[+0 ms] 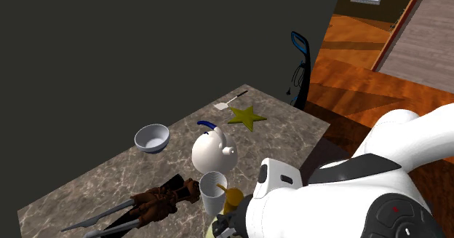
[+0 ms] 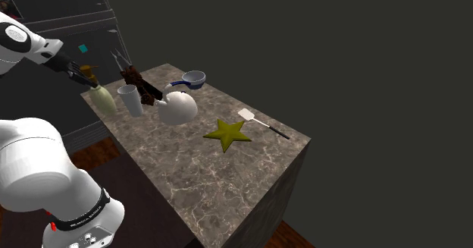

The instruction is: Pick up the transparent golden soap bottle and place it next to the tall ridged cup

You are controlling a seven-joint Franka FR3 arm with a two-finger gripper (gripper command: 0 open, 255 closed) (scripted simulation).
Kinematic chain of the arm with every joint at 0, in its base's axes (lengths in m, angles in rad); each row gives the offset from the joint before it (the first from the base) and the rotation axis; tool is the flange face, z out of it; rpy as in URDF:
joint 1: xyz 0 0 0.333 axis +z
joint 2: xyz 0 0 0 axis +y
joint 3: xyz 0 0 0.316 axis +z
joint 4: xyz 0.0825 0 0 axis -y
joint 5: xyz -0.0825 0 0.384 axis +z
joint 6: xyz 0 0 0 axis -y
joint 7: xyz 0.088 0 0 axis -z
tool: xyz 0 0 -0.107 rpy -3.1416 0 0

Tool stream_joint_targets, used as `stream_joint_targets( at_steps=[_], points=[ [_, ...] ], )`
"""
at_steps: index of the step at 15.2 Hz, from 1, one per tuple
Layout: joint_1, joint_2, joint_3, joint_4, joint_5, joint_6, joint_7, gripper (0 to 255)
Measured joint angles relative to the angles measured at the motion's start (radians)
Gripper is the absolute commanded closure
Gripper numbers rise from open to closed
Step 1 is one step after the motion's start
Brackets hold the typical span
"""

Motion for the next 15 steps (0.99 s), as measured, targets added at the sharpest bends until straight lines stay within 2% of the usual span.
stream_joint_targets(
  at_steps=[5, 11, 12, 15],
  points=[
    [-0.055, 0.014, 0.078, -0.027, 0.0, 0.064, 0.028, 255],
    [-0.062, 0.015, 0.086, -0.029, 0.0, 0.074, 0.032, 255],
    [-0.062, 0.015, 0.086, -0.029, 0.0, 0.074, 0.032, 0],
    [-0.062, 0.015, 0.086, -0.031, 0.0, 0.073, 0.031, 0]
  ],
)
